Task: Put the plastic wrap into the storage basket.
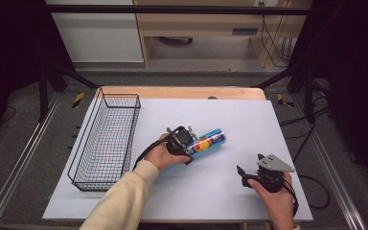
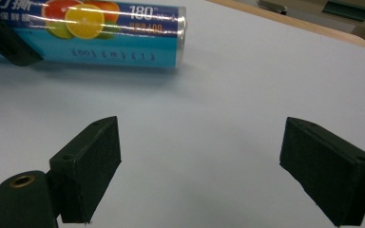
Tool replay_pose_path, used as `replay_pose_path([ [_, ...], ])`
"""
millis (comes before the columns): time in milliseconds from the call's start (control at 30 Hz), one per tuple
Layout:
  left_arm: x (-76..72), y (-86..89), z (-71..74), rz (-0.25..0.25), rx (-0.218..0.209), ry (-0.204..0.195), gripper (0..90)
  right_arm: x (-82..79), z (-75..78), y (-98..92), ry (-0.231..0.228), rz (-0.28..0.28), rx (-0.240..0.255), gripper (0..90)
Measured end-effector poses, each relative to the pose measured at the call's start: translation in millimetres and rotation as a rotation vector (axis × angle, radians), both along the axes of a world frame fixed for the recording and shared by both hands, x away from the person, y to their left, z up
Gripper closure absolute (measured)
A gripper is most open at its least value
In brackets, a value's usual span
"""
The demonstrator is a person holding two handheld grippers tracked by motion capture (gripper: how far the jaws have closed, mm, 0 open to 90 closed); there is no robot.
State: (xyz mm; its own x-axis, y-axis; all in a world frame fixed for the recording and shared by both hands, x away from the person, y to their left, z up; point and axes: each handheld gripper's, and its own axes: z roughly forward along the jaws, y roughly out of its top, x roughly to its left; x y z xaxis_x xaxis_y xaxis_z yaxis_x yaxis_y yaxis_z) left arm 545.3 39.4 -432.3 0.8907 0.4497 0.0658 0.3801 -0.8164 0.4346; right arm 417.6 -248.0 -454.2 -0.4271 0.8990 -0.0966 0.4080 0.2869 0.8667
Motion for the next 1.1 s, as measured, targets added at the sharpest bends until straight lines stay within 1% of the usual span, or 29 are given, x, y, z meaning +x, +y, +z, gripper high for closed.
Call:
replay_pose_path([
  [67,-3.7,1.4,7.1,0.001,-0.015,-0.009,31.8,0.1,0.0,-0.2,0.003,-0.001,0.002,13.8],
  [167,-9.9,4.0,17.7,0.019,-0.023,-0.017,31.9,0.1,-0.1,0.3,0.005,0.001,0.003,13.8],
  [200,-15.1,7.6,26.0,0.033,-0.032,-0.019,31.9,-0.1,-0.2,0.7,0.006,0.003,0.003,13.6],
  [233,-15.1,7.6,26.0,0.033,-0.032,-0.019,31.9,-0.1,-0.2,0.7,0.006,0.003,0.003,13.6],
  [300,-21.5,12.1,35.4,0.043,-0.05,-0.034,31.9,-0.3,-0.3,1.5,0.008,0.006,0.004,13.6],
  [367,-25.9,15.7,43.2,0.051,-0.049,-0.045,31.9,0.2,-0.2,1.5,0.003,0.008,0.004,13.5],
  [400,-30.7,20.1,51.8,0.075,-0.057,-0.053,32.0,0.6,-0.6,1.9,0.009,0.009,0.007,13.3],
  [433,-30.7,20.1,51.8,0.075,-0.057,-0.053,32.0,0.6,-0.6,1.9,0.009,0.009,0.007,13.3],
  [500,-35.1,24.8,60.1,0.091,-0.06,-0.063,32.0,0.8,-1.0,1.8,0.014,0.01,0.011,12.8],
  [533,-39.9,29.5,68.6,0.096,-0.057,-0.077,32.0,0.7,-0.8,1.7,0.012,0.007,0.011,12.7],
  [567,-39.9,29.5,68.6,0.096,-0.057,-0.077,32.0,0.7,-0.8,1.7,0.012,0.007,0.011,12.7],
  [667,-46.5,36.9,80.4,0.109,-0.057,-0.09,32.0,0.6,-1.2,1.1,0.01,0.004,0.006,12.5],
  [700,-49.9,41.2,86.6,0.118,-0.054,-0.097,32.0,0.5,-1.2,0.4,0.011,-0.001,0.007,12.2],
  [733,-49.9,41.2,86.6,0.118,-0.054,-0.097,32.0,0.5,-1.2,0.4,0.011,-0.001,0.007,12.2],
  [800,-53.1,47.3,94.0,0.133,-0.05,-0.097,32.0,0.4,-1.8,0.0,0.018,-0.011,0.01,11.8],
  [867,-55.1,53.6,99.7,0.149,-0.059,-0.089,32.0,1.1,-2.5,-0.1,0.019,-0.005,0.002,11.6],
  [900,-56.4,56.3,102.3,0.155,-0.062,-0.093,32.0,1.2,-3.2,1.0,0.029,-0.005,0.011,10.3],
  [967,-59.1,61.1,107.0,0.161,-0.057,-0.101,32.0,1.7,-3.8,1.7,0.031,-0.005,0.011,8.6],
  [1033,-62.5,68.8,114.1,0.176,-0.061,-0.103,32.0,2.5,-3.6,3.8,0.039,-0.006,0.008,6.7],
  [1067,-62.5,68.8,114.1,0.176,-0.061,-0.103,32.0,2.5,-3.6,3.8,0.039,-0.006,0.008,6.7],
  [1100,-64.1,72.1,116.9,0.182,-0.061,-0.114,32.0,2.6,-3.4,3.9,0.037,-0.01,0.004,6.3],
])
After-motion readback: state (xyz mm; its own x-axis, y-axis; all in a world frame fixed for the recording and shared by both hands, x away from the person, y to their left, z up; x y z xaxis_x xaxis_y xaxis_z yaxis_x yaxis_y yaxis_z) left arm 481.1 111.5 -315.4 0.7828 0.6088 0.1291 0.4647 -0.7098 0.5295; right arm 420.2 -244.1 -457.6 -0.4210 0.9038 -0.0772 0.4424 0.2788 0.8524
